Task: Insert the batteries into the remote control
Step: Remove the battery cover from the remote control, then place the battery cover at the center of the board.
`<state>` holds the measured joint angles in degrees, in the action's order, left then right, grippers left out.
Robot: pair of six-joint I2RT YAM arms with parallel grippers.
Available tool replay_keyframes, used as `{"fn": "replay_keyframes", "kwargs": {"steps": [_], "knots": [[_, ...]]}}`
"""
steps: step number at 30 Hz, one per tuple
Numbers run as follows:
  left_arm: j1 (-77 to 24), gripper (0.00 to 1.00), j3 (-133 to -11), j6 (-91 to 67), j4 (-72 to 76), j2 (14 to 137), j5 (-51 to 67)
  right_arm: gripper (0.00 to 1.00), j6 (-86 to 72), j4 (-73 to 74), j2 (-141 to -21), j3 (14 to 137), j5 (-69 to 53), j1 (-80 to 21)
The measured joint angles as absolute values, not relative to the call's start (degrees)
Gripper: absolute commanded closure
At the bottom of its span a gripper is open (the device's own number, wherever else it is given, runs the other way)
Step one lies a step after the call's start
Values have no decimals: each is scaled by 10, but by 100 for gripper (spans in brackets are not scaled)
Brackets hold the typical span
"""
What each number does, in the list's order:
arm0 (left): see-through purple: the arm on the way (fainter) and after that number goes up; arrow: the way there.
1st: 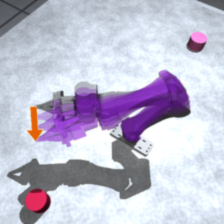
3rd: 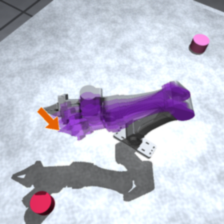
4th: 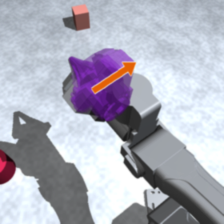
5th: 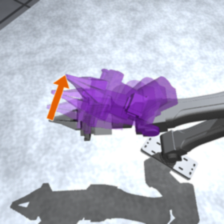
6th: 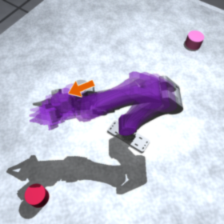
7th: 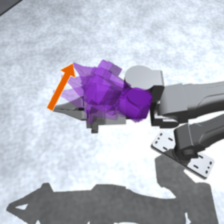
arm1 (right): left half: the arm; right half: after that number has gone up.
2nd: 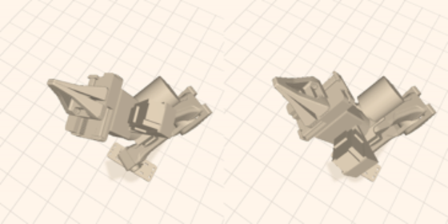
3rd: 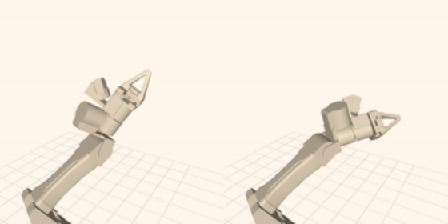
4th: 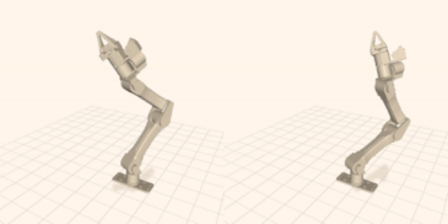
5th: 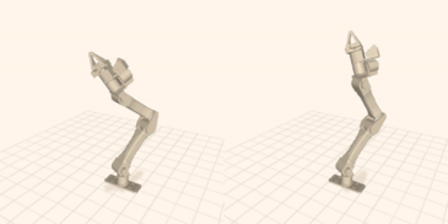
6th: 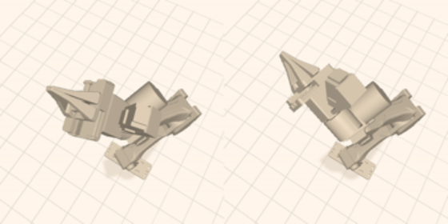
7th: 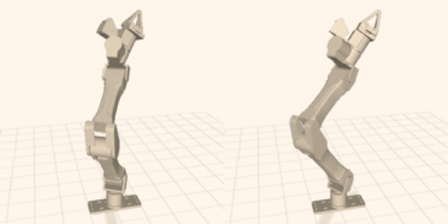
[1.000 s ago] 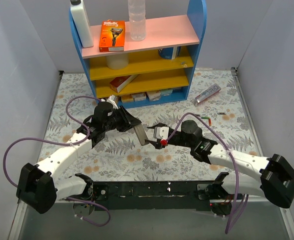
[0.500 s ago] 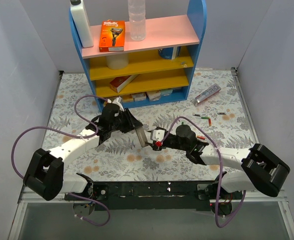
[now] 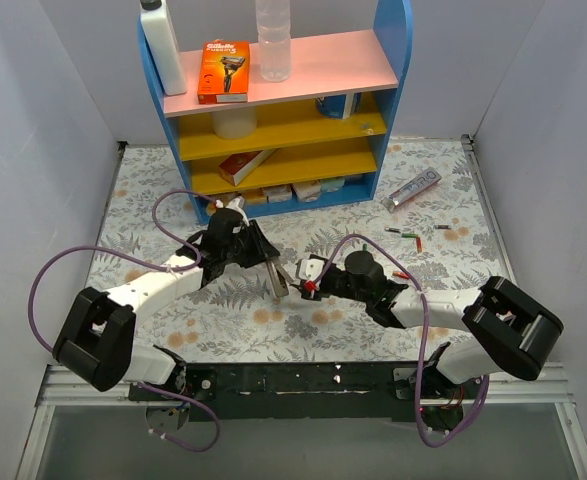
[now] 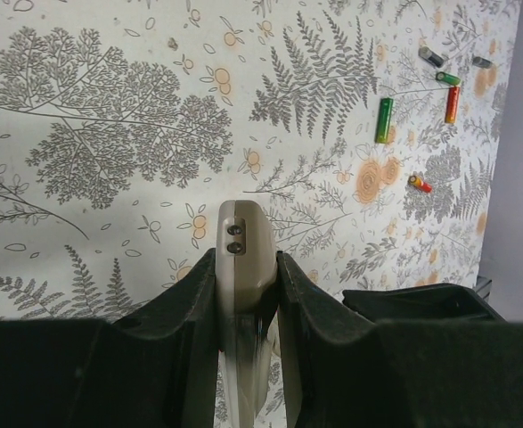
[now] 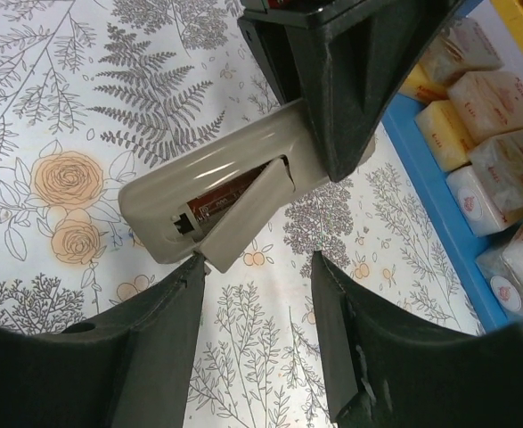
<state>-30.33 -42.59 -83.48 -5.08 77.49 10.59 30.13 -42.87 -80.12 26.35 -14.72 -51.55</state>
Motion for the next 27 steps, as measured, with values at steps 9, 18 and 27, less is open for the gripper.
{"fn": "replay_keyframes", "kwargs": {"steps": [9,18,27], "knots": [[-302,100,-426,-860,-75,803,66,43,302,-441,-807,260,-119,-513],[-297,100,-435,-907,-91,870,64,42,281,-455,-807,227,-98,-510],[-297,100,-446,-913,-90,878,55,42,252,-462,-807,194,-77,-510]]}}
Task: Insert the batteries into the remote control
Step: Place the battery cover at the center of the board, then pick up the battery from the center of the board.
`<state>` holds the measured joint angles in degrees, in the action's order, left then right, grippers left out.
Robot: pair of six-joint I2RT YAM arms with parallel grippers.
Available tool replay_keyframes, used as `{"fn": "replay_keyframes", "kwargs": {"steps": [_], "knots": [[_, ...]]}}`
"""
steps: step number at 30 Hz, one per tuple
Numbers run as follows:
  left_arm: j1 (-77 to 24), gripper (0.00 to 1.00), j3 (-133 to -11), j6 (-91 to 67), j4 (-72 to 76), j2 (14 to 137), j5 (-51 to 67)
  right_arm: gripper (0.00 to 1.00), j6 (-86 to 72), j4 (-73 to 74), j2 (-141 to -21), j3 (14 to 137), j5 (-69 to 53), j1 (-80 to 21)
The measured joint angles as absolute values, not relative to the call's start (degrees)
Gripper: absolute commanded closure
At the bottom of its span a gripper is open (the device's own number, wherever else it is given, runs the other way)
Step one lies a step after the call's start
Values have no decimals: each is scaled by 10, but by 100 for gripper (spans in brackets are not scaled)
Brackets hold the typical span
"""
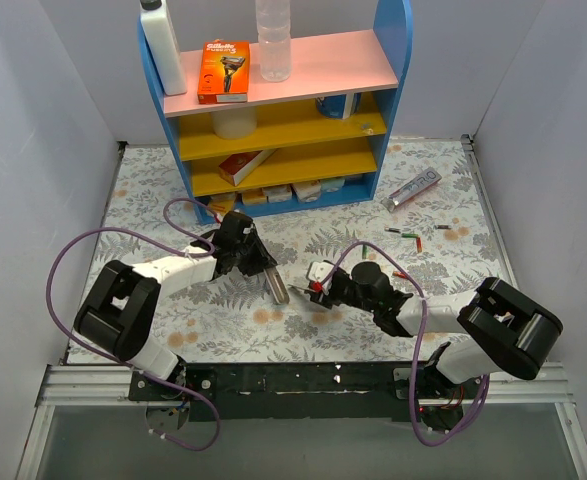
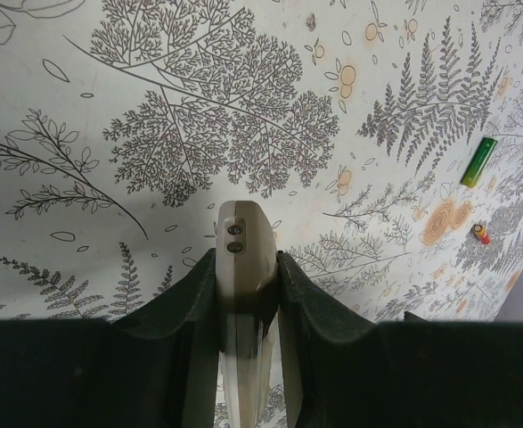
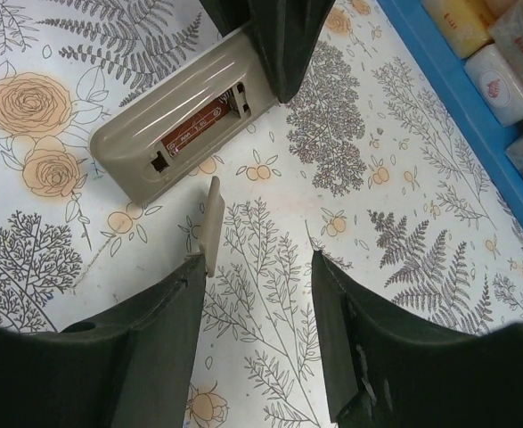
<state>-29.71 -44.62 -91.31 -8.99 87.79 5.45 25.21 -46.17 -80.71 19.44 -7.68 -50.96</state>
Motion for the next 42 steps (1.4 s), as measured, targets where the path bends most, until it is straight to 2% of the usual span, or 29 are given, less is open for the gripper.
{"fn": "replay_keyframes", "kwargs": {"steps": [10,19,26,34,36,37,42], "knots": [[-290,100,-445,-916,-98,856,49,37,247,-429,-807,190,-90,-510],[-280,100,-422,-919,-95,736,48,29,253,-350,-807,193,-98,-512],[-279,100,-375,-919,-86,644,51,25,241,-261,-807,240,-95,-515],[-278,100,-338,-906,-82,547,54,15,150,-145,-754,290,-85,-515],[-277,100,-325,-899,-68,515,56,13,109,-105,-727,315,-66,-515],[-276,100,-316,-896,-58,500,60,8,90,-86,-716,331,-55,-515],[-275,100,-256,-887,20,434,91,5,4,27,-681,421,21,-516]]}}
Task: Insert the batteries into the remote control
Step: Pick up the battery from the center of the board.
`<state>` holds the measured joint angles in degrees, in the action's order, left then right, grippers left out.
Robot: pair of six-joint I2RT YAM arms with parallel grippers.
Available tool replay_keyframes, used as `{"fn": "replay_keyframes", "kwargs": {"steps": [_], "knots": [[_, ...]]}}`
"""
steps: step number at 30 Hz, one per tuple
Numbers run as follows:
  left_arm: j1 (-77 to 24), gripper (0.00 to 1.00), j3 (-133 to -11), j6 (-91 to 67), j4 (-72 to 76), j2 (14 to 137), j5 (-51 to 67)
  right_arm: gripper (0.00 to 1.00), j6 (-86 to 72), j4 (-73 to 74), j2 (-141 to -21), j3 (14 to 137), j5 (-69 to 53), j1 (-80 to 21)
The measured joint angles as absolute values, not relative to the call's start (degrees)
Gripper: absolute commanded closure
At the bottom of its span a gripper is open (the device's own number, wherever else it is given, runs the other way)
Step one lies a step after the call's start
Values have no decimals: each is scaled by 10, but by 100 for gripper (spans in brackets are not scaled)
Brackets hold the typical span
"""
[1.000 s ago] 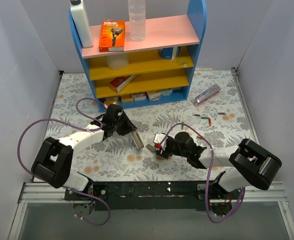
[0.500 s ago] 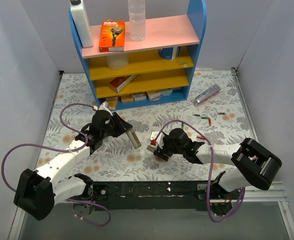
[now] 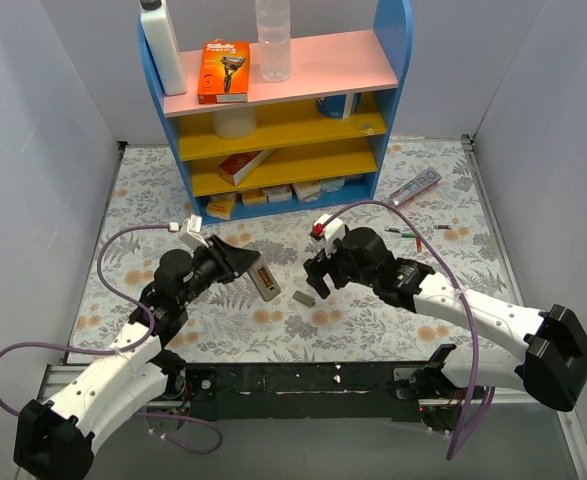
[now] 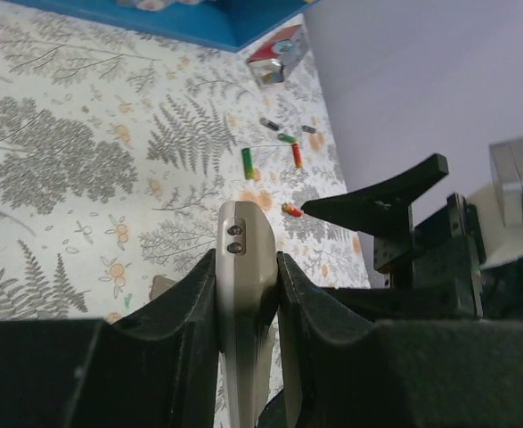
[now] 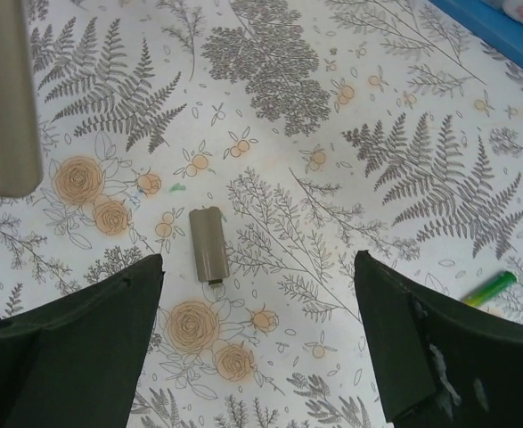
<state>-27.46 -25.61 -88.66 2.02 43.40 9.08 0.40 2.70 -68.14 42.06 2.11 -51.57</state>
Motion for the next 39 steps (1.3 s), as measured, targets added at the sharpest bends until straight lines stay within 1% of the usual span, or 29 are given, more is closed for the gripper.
{"fn": "replay_keyframes", "kwargs": {"steps": [4,6,13,15,17,19,21,22,24,27,28,32,33,39], "knots": [[-275,100,-197,-887,94,389,117,5,-44,117,-674,462,62,-512],[-275,100,-185,-887,117,380,128,8,-68,166,-681,483,64,-500],[-274,100,-177,-878,176,377,167,28,-147,268,-723,523,48,-382],[-274,100,-161,-881,206,376,182,30,-167,287,-741,536,41,-344],[-274,100,-137,-885,235,378,198,34,-185,301,-766,554,39,-315],[-274,100,-118,-889,259,387,213,41,-197,305,-793,575,39,-291],[-274,100,-107,-889,274,399,225,44,-203,307,-820,595,39,-279],[-274,100,-105,-888,279,406,232,47,-207,308,-835,607,39,-274],[-274,100,-105,-887,293,419,244,50,-211,308,-868,632,40,-265],[-274,100,-102,-887,317,432,257,51,-217,308,-913,660,41,-256],[-274,100,-101,-888,323,435,261,54,-221,308,-927,667,43,-253],[-274,100,-98,-888,335,447,273,55,-229,311,-972,686,45,-242],[-274,100,-97,-888,336,448,274,58,-231,312,-982,690,45,-239],[-274,100,-97,-887,340,449,276,59,-243,313,-1023,705,49,-230]]}}
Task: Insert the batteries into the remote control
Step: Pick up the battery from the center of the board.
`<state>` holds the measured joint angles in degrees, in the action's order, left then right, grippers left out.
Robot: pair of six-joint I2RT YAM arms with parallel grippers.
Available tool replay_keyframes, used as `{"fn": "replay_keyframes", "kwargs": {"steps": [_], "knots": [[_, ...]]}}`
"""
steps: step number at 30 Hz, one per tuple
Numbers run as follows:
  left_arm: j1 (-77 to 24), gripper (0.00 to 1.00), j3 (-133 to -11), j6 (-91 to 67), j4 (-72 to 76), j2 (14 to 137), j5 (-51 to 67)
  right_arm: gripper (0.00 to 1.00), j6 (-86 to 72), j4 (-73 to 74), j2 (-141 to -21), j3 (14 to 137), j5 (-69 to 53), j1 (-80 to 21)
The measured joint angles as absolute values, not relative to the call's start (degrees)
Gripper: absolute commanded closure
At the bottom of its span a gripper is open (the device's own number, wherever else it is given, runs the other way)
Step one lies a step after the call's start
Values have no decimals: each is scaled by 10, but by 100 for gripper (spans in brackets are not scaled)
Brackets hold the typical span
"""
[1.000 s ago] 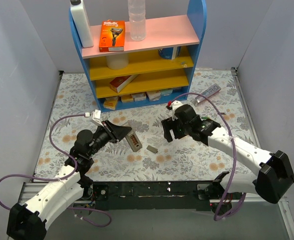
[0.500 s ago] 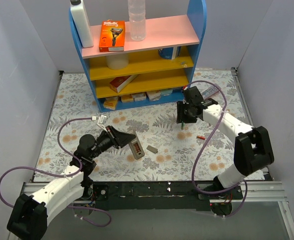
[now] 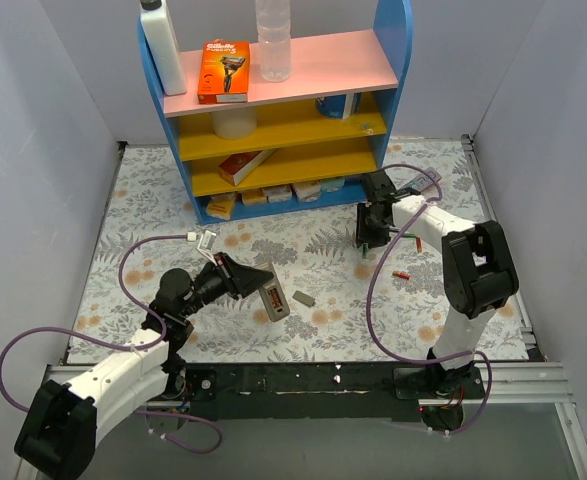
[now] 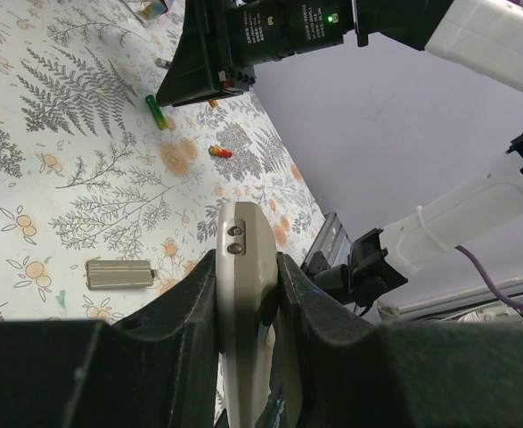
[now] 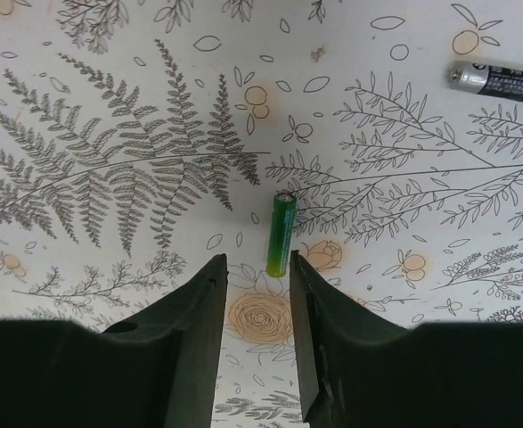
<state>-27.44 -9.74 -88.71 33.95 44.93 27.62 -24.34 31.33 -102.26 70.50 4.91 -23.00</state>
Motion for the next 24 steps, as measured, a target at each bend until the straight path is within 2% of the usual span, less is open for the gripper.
{"fn": "replay_keyframes", "kwargs": {"steps": [23,24], "knots": [[-274,100,-97,-884,333,464,277,67,-253,314,-1093,737,88,-229],[-274,100,-97,-884,333,465,277,71,-253,314,-1093,737,89,-229]]}}
